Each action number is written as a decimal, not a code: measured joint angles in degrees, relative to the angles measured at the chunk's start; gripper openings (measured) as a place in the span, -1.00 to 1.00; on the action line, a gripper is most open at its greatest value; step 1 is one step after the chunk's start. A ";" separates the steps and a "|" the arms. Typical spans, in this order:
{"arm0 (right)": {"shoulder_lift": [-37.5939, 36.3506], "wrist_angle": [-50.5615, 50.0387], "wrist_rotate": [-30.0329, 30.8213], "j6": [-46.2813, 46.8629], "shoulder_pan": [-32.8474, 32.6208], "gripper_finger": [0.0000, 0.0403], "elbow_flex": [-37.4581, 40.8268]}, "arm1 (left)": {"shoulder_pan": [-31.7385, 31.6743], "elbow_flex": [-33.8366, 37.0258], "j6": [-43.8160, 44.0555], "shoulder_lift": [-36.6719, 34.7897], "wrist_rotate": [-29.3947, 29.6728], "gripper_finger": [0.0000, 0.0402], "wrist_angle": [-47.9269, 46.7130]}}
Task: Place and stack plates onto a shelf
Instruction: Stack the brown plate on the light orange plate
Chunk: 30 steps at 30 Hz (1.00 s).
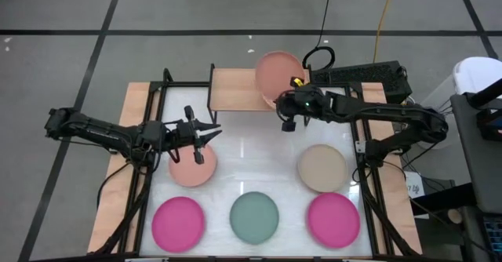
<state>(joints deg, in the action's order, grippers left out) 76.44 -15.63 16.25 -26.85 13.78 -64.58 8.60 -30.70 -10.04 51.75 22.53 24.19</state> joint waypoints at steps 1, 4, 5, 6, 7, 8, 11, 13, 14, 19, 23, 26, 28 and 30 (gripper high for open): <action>0.29 -0.50 -0.03 0.59 0.45 -1.00 0.00 | 0.00 0.00 0.00 0.00 0.02 -0.57 0.03; 1.09 -2.53 -1.63 3.21 1.55 -1.00 0.00 | 0.00 0.00 -0.39 0.00 0.06 -0.57 0.06; 1.36 -3.24 -2.57 3.87 1.84 -1.00 0.01 | 0.00 0.00 -0.40 0.00 0.08 -0.57 0.08; 1.60 -3.44 -3.09 4.43 2.02 -0.99 0.16 | 0.00 0.00 -0.55 0.00 0.07 -0.57 0.06; 1.73 -3.20 -3.12 4.69 2.20 -0.98 0.50 | 0.00 0.00 -0.98 0.00 0.07 -0.57 0.04; 1.87 -3.15 -3.07 4.72 2.30 -0.97 0.80 | 0.00 0.01 -1.49 0.00 0.08 -0.57 -0.01; 2.00 -2.85 -3.00 5.05 2.69 -0.95 1.58 | 0.00 0.00 -1.71 0.00 0.08 -0.57 -0.07; 2.00 -3.03 -3.05 5.77 2.78 -0.94 1.99 | 0.00 0.02 -1.90 0.00 0.08 -0.57 -0.07; 2.00 -2.91 -3.03 6.00 2.78 -0.94 2.22 | 0.00 0.01 -2.08 0.00 0.08 -0.57 -0.07; 2.00 -2.90 -2.97 6.14 2.75 -0.93 2.84 | 0.00 0.00 -2.25 0.00 0.09 -0.57 -0.09; 1.98 -3.09 -2.98 7.42 2.74 -0.93 2.91 | 0.00 0.02 -2.25 0.00 0.08 -0.57 -0.09; 1.69 -3.17 -2.86 8.19 2.31 -0.93 2.93 | 0.00 0.02 -2.25 0.00 0.09 -0.57 -0.11; 1.65 -3.07 -2.86 8.13 2.21 -0.92 2.93 | 0.00 0.02 -2.23 0.00 0.10 -0.57 -0.12; 1.49 -3.36 -2.90 8.11 2.19 -0.92 2.93 | 0.00 0.02 -2.23 0.00 0.08 -0.57 -0.12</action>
<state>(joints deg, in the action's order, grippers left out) 77.92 -18.98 13.34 -18.74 15.97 -61.65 8.60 -30.68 -12.27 51.75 22.61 24.08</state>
